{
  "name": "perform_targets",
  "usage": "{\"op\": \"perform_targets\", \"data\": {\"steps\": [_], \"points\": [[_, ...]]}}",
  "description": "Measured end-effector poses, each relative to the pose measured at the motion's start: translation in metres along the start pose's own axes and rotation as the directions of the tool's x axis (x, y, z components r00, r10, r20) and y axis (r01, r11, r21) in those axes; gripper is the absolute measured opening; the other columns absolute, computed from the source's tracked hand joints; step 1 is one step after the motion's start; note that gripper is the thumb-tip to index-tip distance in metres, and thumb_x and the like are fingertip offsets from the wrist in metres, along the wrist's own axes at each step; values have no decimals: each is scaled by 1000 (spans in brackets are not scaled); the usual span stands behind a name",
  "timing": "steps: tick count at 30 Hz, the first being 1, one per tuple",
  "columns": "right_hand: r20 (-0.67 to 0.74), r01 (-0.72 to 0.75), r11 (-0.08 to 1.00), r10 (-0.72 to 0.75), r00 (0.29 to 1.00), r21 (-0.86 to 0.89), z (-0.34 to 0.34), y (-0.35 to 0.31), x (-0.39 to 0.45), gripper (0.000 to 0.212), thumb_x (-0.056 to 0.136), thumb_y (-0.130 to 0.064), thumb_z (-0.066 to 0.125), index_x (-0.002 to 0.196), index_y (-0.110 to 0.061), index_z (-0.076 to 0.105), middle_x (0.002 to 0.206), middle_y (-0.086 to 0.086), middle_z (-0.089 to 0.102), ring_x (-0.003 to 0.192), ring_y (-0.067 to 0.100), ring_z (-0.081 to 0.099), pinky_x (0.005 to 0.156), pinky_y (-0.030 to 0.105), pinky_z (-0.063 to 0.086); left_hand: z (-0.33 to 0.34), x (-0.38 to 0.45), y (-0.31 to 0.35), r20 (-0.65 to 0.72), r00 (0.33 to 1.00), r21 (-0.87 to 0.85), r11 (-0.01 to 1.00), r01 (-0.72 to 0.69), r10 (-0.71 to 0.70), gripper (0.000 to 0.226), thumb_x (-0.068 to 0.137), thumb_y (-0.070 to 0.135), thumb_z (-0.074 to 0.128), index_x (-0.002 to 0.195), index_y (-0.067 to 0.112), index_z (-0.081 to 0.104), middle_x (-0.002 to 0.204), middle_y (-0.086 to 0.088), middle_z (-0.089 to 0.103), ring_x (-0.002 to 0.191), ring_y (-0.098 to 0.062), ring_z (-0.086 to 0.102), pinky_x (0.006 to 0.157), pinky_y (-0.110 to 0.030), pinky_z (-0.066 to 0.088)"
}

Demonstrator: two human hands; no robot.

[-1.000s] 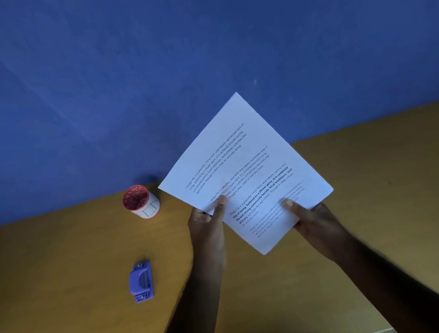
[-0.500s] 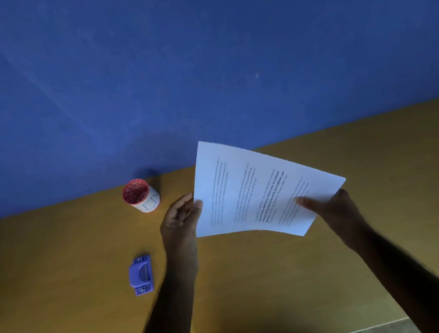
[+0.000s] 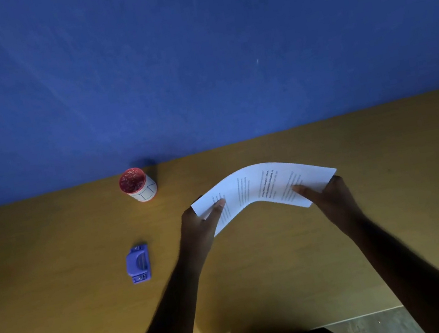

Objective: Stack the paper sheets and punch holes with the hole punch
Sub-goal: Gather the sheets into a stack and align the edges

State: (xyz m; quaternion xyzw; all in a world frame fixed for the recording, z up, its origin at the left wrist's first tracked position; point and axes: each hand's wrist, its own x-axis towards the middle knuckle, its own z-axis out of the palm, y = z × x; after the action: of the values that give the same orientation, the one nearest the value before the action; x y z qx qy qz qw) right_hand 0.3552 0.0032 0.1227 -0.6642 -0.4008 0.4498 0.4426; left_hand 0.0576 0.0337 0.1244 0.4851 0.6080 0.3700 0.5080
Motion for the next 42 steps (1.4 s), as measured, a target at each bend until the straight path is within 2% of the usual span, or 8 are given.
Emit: {"op": "perform_targets", "data": {"steps": [7, 12, 16, 20, 24, 30, 35, 42], "points": [[3, -54, 998, 54, 999, -17, 15, 28, -1, 21, 84, -15, 85, 101, -23, 79, 97, -6, 81, 91, 14, 77, 76, 34, 61, 2, -8, -19, -32, 999, 39, 999, -11, 12, 23, 94, 15, 75, 101, 37, 77, 97, 21, 79, 92, 1, 75, 79, -15, 55], [8, -48, 998, 49, 999, -50, 19, 32, 0, 17, 87, -15, 82, 102, -20, 80, 96, -4, 81, 92, 16, 77, 78, 33, 58, 0, -8, -33, -108, 992, 36, 997, 65, -60, 11, 93, 21, 77, 96, 32, 78, 90, 18, 80, 86, -2, 75, 75, -21, 55], [7, -29, 998, 30, 1000, -55, 20, 23, 3, 14, 88, -17, 81, 100, -23, 79, 95, -8, 81, 90, 10, 76, 75, 25, 56, -2, -5, -26, -124, 992, 29, 999, 29, -25, 14, 94, 20, 76, 94, 34, 77, 90, 19, 79, 85, -1, 74, 71, -14, 54], [11, -26, 997, 27, 1000, -73, 19, 25, 5, 21, 85, -17, 83, 104, -24, 78, 98, -7, 80, 91, 14, 77, 76, 33, 60, -5, -1, -30, -65, 997, 67, 997, -25, 29, 21, 94, 13, 74, 112, 24, 78, 101, 12, 80, 94, -3, 74, 80, -16, 56], [5, -59, 996, 60, 998, -64, 20, 31, 4, 20, 85, -17, 84, 102, -24, 77, 98, -6, 81, 92, 16, 77, 79, 39, 62, -3, 1, -36, -91, 996, 113, 993, 35, -25, 15, 92, 16, 76, 105, 24, 78, 92, 10, 79, 82, -2, 73, 73, -22, 53], [-11, -45, 996, 44, 999, -77, 19, 27, 3, 16, 85, -16, 84, 95, -27, 78, 94, -7, 81, 89, 15, 77, 77, 37, 61, -6, 0, -32, -39, 999, 125, 992, -25, 30, 18, 93, 12, 74, 109, 22, 78, 96, 11, 80, 90, -4, 74, 77, -18, 56], [-28, -71, 992, 68, 997, -107, 20, 31, -2, 18, 84, -16, 84, 92, -30, 76, 89, -12, 79, 84, 7, 75, 72, 30, 58, -6, 1, -37, -84, 994, 148, 986, 80, -68, 11, 92, 18, 77, 103, 20, 78, 88, 12, 79, 81, 3, 74, 75, -25, 55], [21, 64, 986, -62, 998, -156, 12, 16, 1, 9, 90, -14, 79, 94, -22, 78, 88, -8, 78, 78, 7, 73, 67, 19, 53, -13, 2, -22, -67, 996, 86, 995, -48, 54, 32, 88, 6, 80, 115, 20, 73, 109, 7, 77, 100, -9, 74, 84, -28, 61]]}}
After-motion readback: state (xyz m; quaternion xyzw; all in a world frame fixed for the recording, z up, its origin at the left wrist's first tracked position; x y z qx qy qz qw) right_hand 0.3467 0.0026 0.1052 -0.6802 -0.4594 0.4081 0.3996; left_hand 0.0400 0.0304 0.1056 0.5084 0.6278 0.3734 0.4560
